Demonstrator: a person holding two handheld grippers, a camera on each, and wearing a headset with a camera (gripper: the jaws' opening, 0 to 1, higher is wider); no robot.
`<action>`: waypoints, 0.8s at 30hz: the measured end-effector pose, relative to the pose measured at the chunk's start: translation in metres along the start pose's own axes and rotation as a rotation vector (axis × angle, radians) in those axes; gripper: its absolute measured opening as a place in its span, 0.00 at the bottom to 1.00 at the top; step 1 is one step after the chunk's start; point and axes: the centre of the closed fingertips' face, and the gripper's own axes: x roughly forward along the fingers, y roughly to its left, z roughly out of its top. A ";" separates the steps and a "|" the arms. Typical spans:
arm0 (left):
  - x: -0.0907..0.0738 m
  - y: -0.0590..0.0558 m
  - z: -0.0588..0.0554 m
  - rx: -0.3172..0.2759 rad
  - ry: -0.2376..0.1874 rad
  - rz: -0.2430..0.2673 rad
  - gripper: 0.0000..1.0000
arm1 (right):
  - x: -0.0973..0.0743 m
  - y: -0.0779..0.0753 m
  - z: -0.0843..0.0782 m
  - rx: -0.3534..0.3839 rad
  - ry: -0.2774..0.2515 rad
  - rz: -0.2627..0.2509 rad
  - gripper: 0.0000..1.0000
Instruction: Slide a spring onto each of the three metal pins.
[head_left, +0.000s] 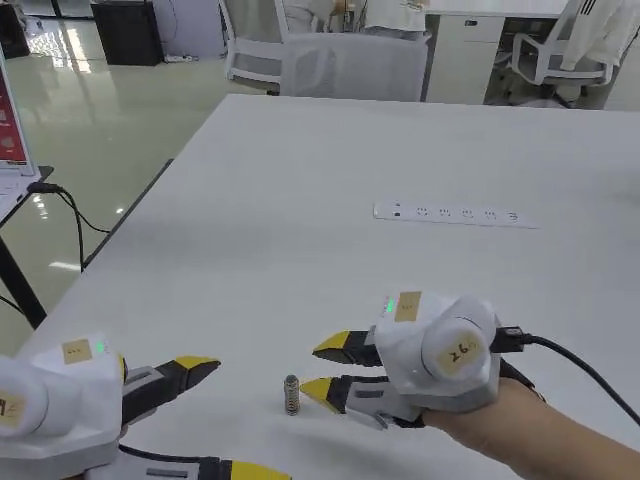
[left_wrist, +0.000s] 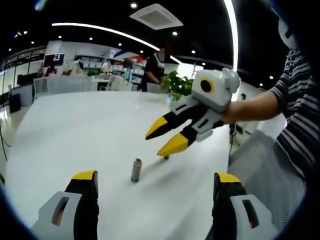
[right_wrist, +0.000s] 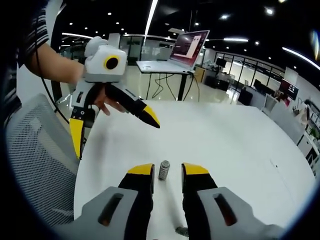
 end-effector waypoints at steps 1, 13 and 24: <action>0.001 0.000 0.001 0.004 0.000 -0.001 0.93 | -0.002 0.000 -0.001 0.003 -0.003 -0.002 0.20; 0.010 -0.007 0.005 0.019 0.008 -0.019 0.93 | -0.038 -0.001 -0.017 0.054 -0.036 -0.063 0.30; 0.009 -0.010 0.007 0.029 0.001 -0.026 0.94 | -0.078 -0.001 -0.046 0.094 -0.042 -0.131 0.46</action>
